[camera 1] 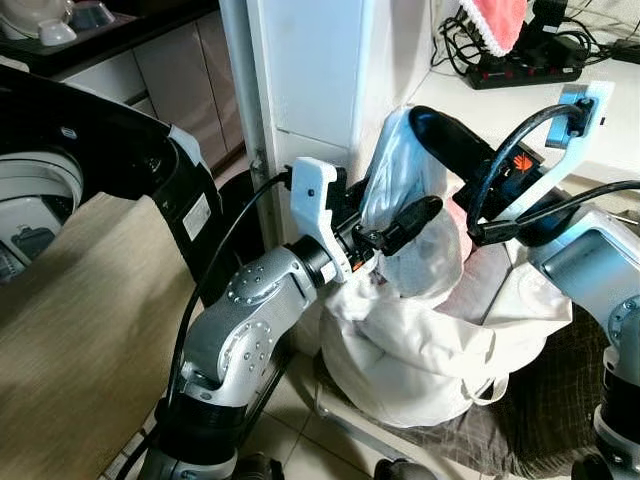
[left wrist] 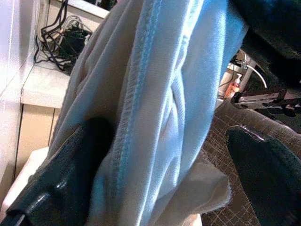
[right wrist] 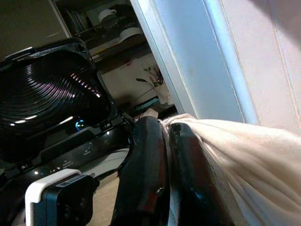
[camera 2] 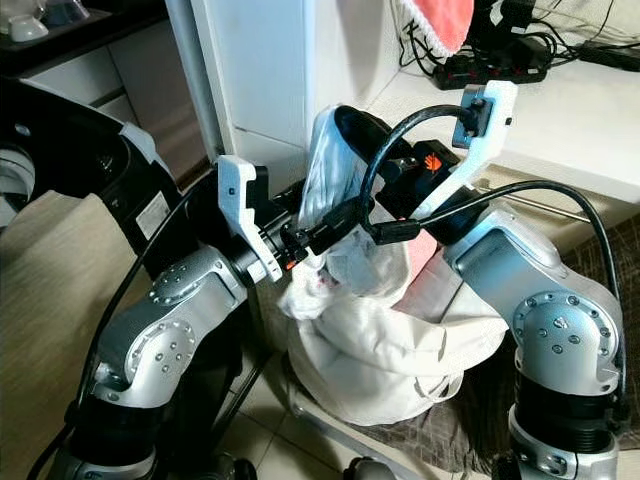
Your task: Clothes washing
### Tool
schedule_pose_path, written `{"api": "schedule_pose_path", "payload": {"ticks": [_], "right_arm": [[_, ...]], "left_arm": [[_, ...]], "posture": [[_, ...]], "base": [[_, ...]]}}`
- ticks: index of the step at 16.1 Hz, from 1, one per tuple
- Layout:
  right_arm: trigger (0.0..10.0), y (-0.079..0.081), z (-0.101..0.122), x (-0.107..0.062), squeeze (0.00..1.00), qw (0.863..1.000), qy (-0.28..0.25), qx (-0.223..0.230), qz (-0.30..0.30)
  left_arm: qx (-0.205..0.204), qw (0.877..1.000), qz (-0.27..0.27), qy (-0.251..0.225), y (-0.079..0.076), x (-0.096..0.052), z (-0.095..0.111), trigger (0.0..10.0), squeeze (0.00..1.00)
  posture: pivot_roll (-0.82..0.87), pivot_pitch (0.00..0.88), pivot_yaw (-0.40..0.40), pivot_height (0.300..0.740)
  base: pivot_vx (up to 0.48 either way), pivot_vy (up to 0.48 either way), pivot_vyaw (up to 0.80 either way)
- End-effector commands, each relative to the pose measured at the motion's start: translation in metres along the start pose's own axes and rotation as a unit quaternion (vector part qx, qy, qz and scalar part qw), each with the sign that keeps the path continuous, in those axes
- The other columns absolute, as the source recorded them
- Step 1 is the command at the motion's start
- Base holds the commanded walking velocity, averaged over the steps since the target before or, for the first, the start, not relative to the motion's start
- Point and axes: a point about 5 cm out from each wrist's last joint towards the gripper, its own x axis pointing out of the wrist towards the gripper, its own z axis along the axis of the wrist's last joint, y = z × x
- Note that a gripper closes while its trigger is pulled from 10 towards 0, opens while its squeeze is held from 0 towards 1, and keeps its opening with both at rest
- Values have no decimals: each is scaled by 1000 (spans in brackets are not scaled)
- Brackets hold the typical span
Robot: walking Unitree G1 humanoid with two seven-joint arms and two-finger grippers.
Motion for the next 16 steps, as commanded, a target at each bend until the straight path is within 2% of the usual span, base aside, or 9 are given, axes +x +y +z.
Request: {"api": "schedule_pose_path", "payload": {"ticks": [1, 9, 16], "right_arm": [[0, 11, 7, 2, 0, 1000, -8, -13, 23], [0, 12, 2, 3, 0, 1000, -1, -5, 17], [0, 16, -1, 2, 0, 1000, -17, 12, 13]], "left_arm": [[6, 1000, -1, -6, 0, 1, 2, 0, 0], [4, 999, 9, -31, 4, -3, 6, 0, 0], [24, 998, 35, -39, 14, -8, 11, 0, 0]], "posture": [[-156, 7, 34, 740], [-144, 4, 28, 740], [-104, 0, 18, 740]], "base": [[0, 0, 0], [0, 0, 0], [0, 0, 0]]}}
